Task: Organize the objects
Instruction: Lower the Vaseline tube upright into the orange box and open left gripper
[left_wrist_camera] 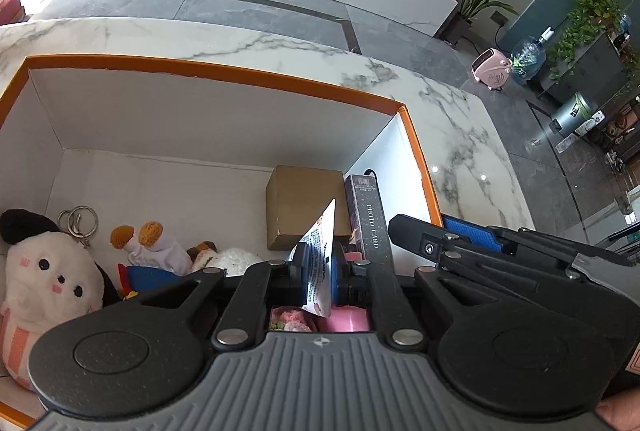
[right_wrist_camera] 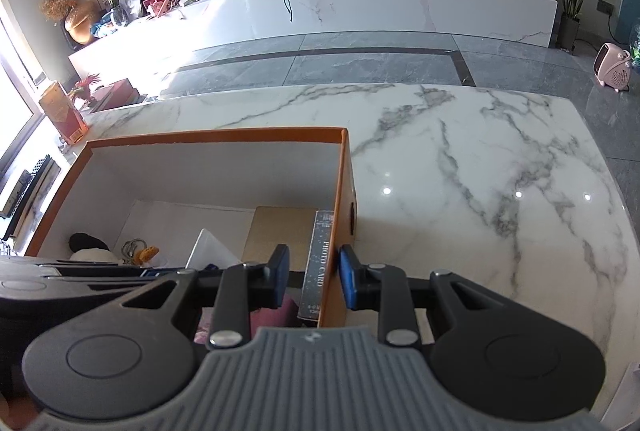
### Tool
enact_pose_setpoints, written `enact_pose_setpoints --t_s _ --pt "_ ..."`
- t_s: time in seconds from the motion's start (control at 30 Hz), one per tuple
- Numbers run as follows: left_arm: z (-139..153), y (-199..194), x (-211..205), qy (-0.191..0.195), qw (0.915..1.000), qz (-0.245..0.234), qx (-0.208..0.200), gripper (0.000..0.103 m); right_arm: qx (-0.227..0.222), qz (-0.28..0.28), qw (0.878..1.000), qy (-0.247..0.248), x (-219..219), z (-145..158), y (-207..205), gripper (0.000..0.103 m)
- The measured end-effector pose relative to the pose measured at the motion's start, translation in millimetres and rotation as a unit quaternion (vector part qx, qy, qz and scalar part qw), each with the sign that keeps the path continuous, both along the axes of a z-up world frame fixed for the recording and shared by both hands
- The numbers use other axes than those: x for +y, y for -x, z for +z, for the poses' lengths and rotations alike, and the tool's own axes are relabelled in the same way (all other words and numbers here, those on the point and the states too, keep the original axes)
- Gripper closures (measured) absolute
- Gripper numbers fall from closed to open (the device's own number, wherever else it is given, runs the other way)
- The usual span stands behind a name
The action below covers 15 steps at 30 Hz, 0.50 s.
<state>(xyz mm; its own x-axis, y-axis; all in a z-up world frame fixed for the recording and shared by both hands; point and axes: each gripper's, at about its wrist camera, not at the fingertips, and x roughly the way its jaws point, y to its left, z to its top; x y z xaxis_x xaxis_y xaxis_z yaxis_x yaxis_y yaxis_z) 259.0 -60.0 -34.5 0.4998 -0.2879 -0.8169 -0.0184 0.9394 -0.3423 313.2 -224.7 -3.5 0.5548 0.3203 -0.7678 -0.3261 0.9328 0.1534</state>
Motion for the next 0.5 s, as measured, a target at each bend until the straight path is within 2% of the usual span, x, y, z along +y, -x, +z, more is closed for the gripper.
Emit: enact_pose_setpoints --t_s 0.1,0.2,0.37,0.5 --pt "-0.5 -0.6 -1.4 0.004 0.9999 -0.01 -0.001 0.09 0.004 -0.007 1.0 0.0 -0.5 -1.8 -0.4 0.077" --pt "-2.1 -3.1 0.3 0.023 0.9995 -0.023 0.003 0.085 0.006 -0.016 1.0 -0.001 -3.4 -1.9 -0.5 0.08" --pt "-4.9 -3.9 7.3 0.059 0.9978 -0.026 0.013 0.078 0.008 -0.03 0.999 -0.009 -9.3 0.2 2.3 0.079" --pt "0.7 0.6 9.3 0.058 0.9979 -0.029 0.002 0.065 0.009 -0.032 0.999 -0.008 -10.5 1.2 6.9 0.078"
